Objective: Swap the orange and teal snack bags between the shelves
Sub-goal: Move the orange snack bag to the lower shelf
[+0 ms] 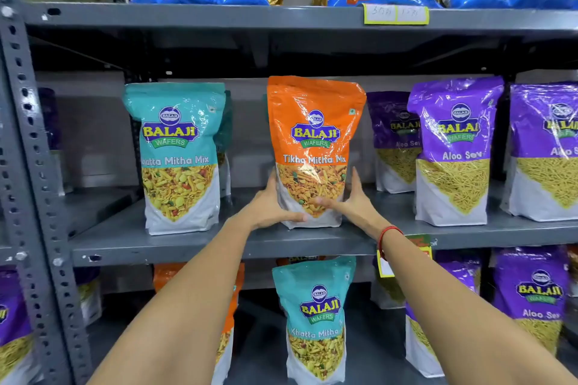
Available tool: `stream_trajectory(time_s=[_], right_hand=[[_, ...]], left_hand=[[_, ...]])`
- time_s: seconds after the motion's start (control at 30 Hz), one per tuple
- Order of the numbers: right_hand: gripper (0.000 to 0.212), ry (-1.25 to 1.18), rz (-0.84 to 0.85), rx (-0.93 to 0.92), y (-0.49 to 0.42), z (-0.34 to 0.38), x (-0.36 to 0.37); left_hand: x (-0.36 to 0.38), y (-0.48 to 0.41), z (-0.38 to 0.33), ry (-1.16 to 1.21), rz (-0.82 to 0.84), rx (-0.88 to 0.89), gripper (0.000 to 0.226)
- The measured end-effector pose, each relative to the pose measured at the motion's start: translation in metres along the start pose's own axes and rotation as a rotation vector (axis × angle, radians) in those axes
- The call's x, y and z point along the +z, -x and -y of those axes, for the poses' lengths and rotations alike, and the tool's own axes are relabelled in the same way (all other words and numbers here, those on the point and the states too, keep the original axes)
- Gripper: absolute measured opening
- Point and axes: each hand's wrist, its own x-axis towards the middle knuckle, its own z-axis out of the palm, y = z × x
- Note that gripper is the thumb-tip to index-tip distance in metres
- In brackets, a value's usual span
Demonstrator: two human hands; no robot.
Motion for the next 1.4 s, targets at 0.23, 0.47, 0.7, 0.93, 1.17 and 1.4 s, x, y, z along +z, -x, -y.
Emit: stream_trajectory(time_s=[0.23, 0.47, 0.7, 0.93, 1.17, 1.4], right_hand=[[0.102, 0.0, -0.008, -0.114, 0.005, 0.0, 0.003], [0.091, 0.045, -0.051, -0.211, 0.042, 0.006, -0.017], [0.098, 0.053, -0.07, -0.213, 0.104, 0.004, -0.039], [0.088, 0.113, -0.001, -0.12, 0.16, -0.045, -0.05], [0.092, 0.157, 0.042, 0.06, 0.182, -0.125, -0.043], [0.104, 0.259, 0.031, 0.196, 0.18, -0.199, -0.041]], left_hand=[[0.007, 0.005, -0.004, 0.07, -0.051, -0.009, 0.115], [0.017, 0.037, -0.015, 0.118, -0.086, 0.091, 0.112], [0.044, 0.087, -0.03, 0.142, -0.158, 0.172, 0.111], [0.102, 0.129, -0.011, 0.21, -0.073, 0.105, 0.11], [0.184, 0.141, 0.028, 0.243, 0.06, -0.038, 0.111], [0.261, 0.133, 0.056, 0.272, 0.116, -0.189, 0.115]])
